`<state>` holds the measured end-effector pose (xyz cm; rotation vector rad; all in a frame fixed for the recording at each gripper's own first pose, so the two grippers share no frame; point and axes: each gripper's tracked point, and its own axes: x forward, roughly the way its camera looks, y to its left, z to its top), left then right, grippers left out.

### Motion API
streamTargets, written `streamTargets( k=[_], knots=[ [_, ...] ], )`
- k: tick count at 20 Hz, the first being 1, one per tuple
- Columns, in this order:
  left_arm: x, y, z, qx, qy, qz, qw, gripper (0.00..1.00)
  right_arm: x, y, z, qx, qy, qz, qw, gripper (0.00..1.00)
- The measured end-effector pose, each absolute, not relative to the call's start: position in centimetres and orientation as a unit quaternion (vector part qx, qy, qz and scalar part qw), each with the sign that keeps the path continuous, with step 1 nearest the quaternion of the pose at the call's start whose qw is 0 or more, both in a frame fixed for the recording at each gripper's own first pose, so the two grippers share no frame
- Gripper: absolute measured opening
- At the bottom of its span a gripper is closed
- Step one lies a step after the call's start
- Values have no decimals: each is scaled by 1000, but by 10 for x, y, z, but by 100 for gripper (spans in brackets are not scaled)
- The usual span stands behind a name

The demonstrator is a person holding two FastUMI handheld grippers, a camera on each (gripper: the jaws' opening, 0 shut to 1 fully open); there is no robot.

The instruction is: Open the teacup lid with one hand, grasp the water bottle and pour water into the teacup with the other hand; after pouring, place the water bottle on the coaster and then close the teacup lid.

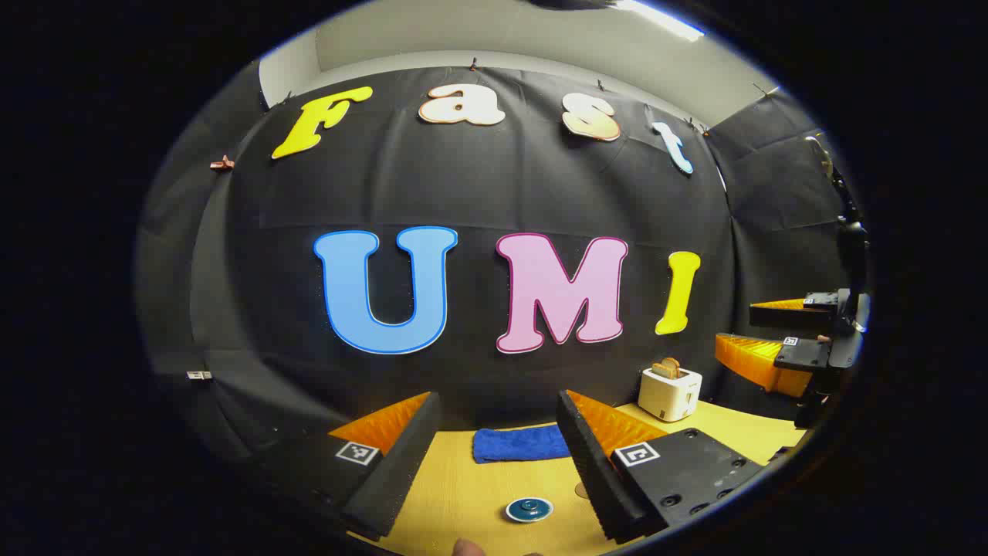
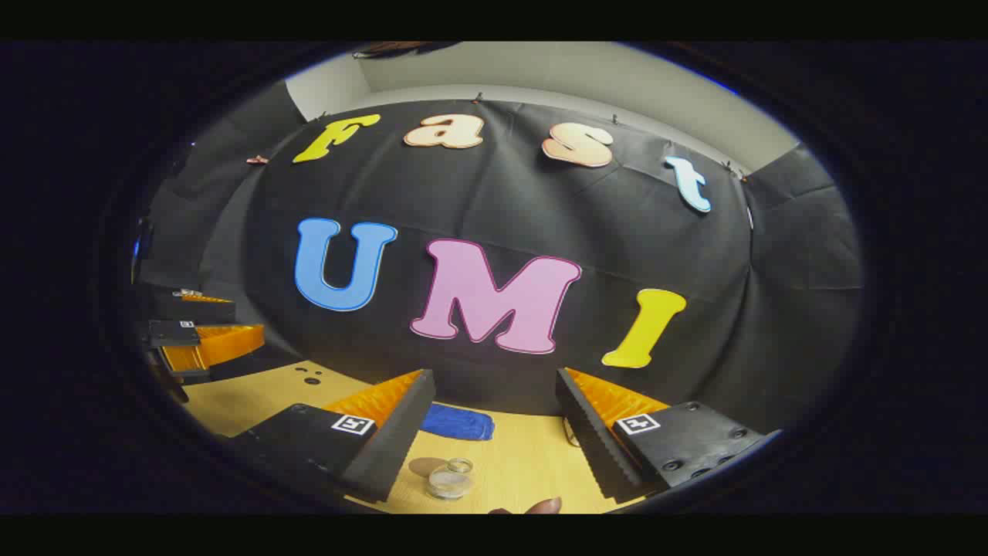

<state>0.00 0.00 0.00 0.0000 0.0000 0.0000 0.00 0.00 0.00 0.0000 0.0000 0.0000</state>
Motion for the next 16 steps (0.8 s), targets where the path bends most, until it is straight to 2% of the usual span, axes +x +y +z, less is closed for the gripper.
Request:
streamTargets(
  k=[16],
  knots=[
    [-3, -8, -6, 2, 8, -10, 1000, 95, -5, 2, -9, 6, 6, 3, 1000, 98]
  ],
)
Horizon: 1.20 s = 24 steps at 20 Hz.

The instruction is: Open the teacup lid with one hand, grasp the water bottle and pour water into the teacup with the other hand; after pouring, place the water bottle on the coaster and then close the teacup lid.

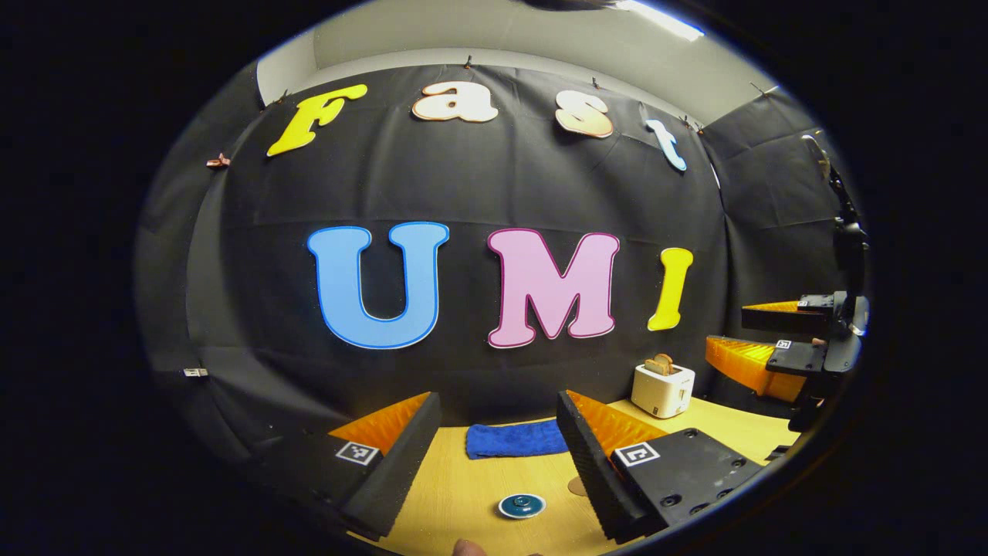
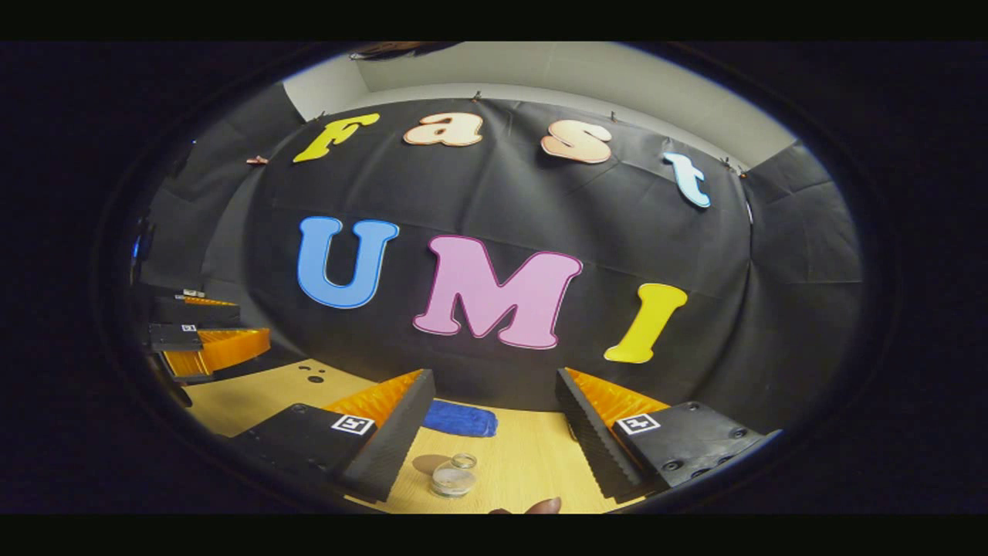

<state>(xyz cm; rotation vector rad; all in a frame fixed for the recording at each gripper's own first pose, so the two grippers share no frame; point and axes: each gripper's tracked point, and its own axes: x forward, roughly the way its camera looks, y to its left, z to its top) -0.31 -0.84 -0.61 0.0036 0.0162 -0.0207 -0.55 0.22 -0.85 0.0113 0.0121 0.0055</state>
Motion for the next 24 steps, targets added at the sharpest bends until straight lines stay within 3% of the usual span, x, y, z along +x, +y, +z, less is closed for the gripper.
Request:
streamTargets(
  k=[7, 11, 15, 24],
  knots=[
    [14, -21, -53, 6, 34, -19, 999, 95, -4, 7, -37, 17, 17, 7, 1000, 96],
    [33, -36, -116, 13, 68, -27, 997, 93, 2, 13, -77, 30, 31, 15, 999, 96],
    [52, -43, -191, -2, 95, -20, 995, 81, 8, 14, -130, 31, 47, 8, 998, 96],
    [90, -60, -309, 19, 128, -13, 992, 76, 2, 22, -215, 40, 73, 23, 996, 98]
  ],
)
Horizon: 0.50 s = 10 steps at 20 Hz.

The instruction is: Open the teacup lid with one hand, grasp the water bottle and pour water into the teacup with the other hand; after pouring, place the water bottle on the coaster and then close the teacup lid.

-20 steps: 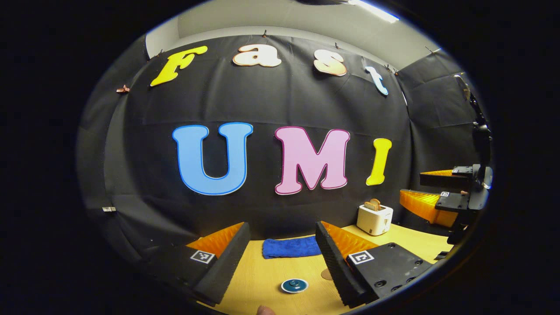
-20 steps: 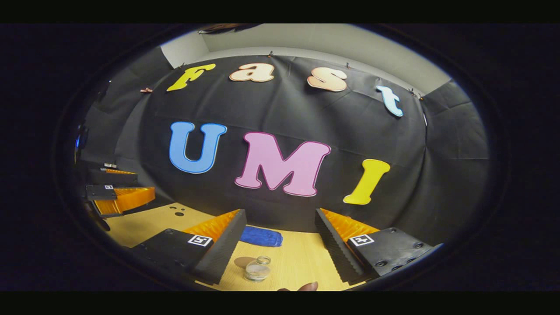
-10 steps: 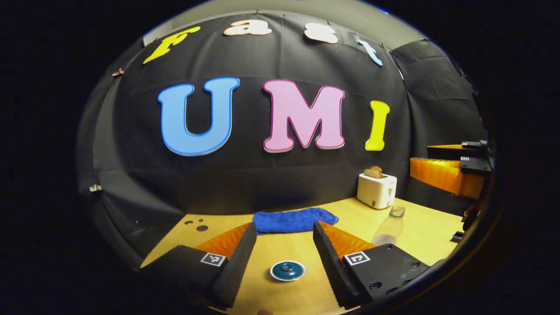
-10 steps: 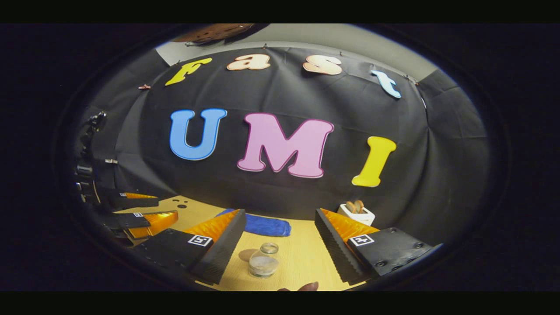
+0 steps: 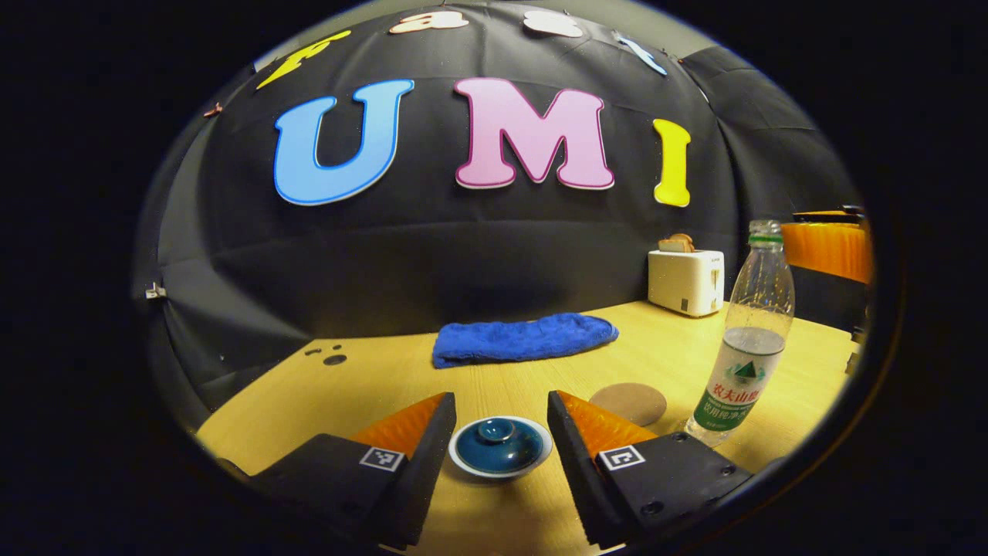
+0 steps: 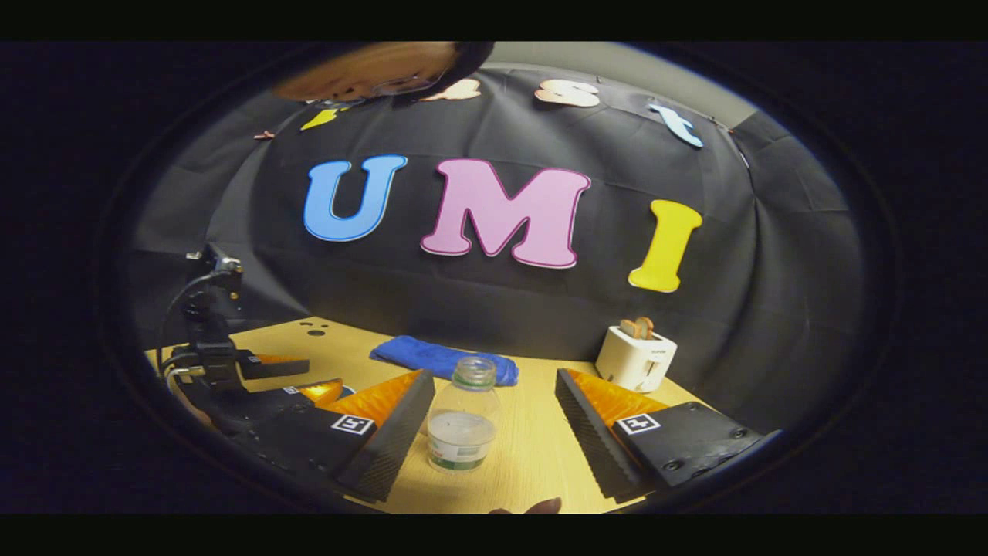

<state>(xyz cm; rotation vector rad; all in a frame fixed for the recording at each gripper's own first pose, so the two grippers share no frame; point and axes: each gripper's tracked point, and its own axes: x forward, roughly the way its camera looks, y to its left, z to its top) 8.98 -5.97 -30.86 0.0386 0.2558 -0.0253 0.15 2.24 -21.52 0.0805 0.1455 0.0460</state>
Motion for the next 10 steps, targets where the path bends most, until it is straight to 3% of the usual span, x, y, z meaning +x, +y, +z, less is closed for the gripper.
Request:
streamTargets(
  k=[6, 7, 8, 9, 10],
  knots=[
    [96, -61, -325, 9, 141, -7, 990, 69, -3, 23, -245, 37, 102, 34, 994, 98],
    [97, -61, -328, 10, 144, -5, 990, 66, -3, 23, -248, 37, 105, 35, 993, 98],
    [98, -61, -330, 11, 146, -4, 989, 55, -3, 23, -249, 39, 105, 37, 993, 98],
    [98, -61, -331, 13, 145, -1, 989, 59, -2, 25, -251, 40, 107, 39, 993, 98],
    [99, -61, -330, 15, 144, 0, 989, 57, -1, 27, -254, 41, 108, 41, 992, 98]
  ],
)
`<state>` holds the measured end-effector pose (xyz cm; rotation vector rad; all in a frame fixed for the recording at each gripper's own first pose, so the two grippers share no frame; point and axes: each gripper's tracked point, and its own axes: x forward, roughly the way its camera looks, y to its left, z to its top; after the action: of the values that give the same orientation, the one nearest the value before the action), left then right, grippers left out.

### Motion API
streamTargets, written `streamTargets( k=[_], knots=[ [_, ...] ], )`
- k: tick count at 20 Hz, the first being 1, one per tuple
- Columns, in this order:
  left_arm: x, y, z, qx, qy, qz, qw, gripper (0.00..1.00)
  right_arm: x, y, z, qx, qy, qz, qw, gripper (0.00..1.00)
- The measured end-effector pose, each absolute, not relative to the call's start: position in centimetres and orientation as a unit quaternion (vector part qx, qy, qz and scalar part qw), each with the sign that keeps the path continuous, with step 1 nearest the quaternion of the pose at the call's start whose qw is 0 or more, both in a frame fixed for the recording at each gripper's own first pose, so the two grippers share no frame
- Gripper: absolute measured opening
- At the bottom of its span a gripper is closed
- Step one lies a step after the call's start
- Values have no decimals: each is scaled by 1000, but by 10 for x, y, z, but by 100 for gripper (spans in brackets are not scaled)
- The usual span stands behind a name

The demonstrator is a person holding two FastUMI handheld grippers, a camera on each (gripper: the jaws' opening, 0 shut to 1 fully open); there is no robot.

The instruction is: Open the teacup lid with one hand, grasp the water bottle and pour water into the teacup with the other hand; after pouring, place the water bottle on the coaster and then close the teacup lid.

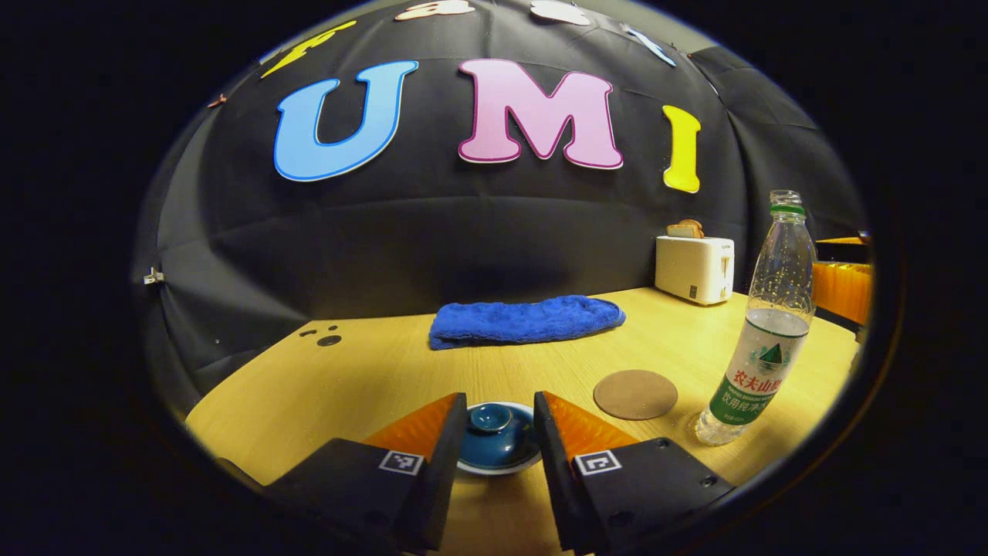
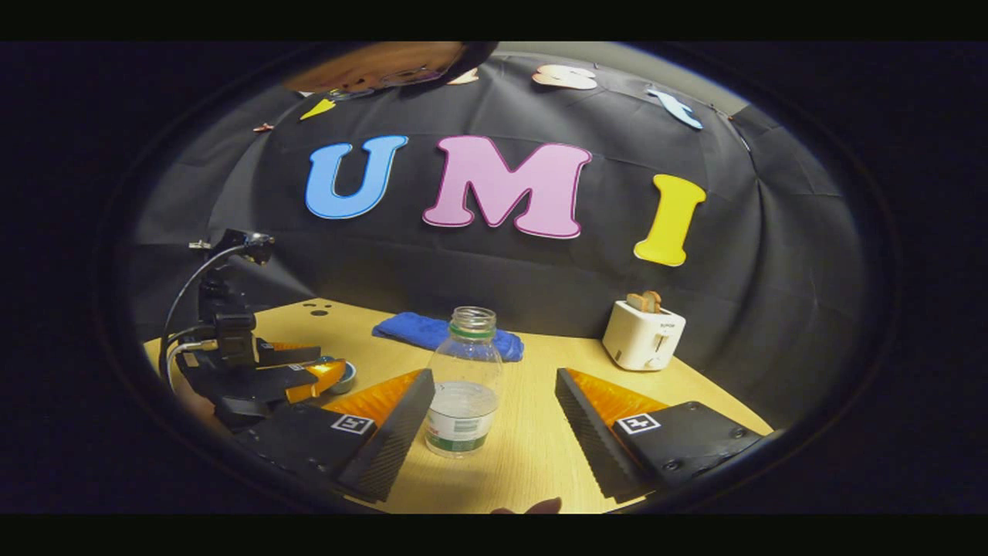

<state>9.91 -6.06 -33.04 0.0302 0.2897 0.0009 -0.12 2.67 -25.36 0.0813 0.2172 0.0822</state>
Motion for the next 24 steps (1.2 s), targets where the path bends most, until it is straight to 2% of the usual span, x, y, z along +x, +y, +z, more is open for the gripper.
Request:
streamTargets(
  k=[1, 2, 3, 4, 11, 12, 14, 17, 18, 22, 23, 24],
  knots=[
    [100, -59, -330, 17, 146, 5, 989, 53, -1, 29, -256, 41, 111, 44, 992, 98],
    [101, -57, -331, 20, 147, 9, 989, 42, 0, 31, -259, 42, 113, 46, 992, 98],
    [99, -57, -328, 18, 146, 8, 989, 41, 1, 32, -261, 44, 116, 47, 991, 98],
    [100, -58, -329, 15, 144, 5, 989, 35, 0, 34, -264, 46, 117, 48, 991, 98],
    [99, -54, -297, -7, 120, 3, 993, 32, -2, 49, -290, 71, 128, 57, 988, 98],
    [98, -53, -291, -10, 118, 3, 993, 29, -2, 51, -294, 75, 130, 57, 987, 98],
    [93, -50, -284, -15, 118, 5, 993, 32, 1, 56, -306, 83, 136, 55, 986, 98],
    [85, -45, -280, -32, 120, 7, 992, 29, 11, 58, -315, 85, 138, 49, 986, 98],
    [82, -42, -281, -33, 122, 9, 992, 33, 13, 59, -318, 86, 138, 49, 985, 98],
    [79, -31, -283, -31, 126, 17, 991, 32, 21, 67, -333, 95, 151, 60, 982, 98],
    [79, -28, -280, -30, 124, 19, 992, 29, 20, 67, -336, 98, 159, 62, 980, 99],
    [78, -25, -280, -27, 122, 20, 992, 32, 22, 65, -333, 105, 157, 59, 980, 84]
  ],
)
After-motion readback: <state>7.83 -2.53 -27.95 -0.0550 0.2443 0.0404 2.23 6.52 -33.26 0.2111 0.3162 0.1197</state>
